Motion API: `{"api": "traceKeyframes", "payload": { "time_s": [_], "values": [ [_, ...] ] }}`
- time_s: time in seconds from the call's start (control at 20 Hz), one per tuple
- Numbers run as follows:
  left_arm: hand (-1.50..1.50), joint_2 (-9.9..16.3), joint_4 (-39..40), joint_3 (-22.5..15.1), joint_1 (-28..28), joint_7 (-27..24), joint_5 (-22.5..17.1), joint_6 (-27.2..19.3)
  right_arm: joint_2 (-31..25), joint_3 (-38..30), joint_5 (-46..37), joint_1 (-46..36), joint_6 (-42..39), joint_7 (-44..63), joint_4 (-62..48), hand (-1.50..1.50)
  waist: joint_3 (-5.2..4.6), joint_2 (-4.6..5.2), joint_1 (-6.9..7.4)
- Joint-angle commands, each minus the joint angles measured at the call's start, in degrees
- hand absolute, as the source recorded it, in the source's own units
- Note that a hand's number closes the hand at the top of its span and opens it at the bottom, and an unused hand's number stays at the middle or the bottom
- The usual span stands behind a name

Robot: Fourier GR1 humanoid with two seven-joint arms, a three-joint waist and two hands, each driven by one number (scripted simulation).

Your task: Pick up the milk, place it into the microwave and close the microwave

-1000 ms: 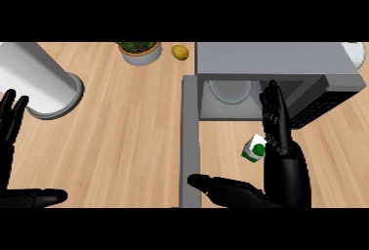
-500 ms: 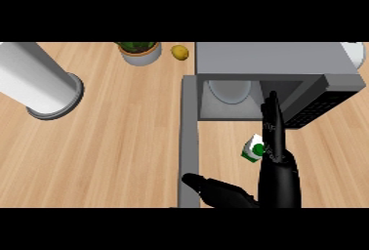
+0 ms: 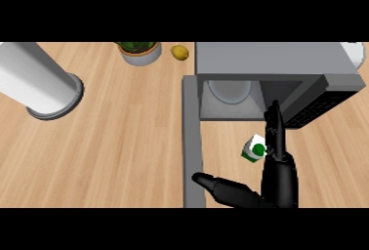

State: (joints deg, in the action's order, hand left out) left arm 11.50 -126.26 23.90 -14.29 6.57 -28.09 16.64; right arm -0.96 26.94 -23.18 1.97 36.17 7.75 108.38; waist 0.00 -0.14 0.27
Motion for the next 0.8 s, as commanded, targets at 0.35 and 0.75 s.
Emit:
{"api": "traceKeyframes", "payload": {
  "time_s": [0.35, 0.75],
  "values": [
    [-1.50, -0.34, 0.34, 5.36, -2.95, 0.17, -3.71, 5.17, -2.24, -13.01, 14.41, 1.16, -1.61, -15.46, -13.20, -1.50, 0.04, 0.15, 0.07],
    [-1.50, -1.14, 0.97, 7.31, -2.57, 0.88, -5.00, 7.55, -0.48, -17.06, 20.05, 6.32, -3.23, -30.27, -25.11, -1.50, 0.03, 0.14, -0.12]
  ]
}}
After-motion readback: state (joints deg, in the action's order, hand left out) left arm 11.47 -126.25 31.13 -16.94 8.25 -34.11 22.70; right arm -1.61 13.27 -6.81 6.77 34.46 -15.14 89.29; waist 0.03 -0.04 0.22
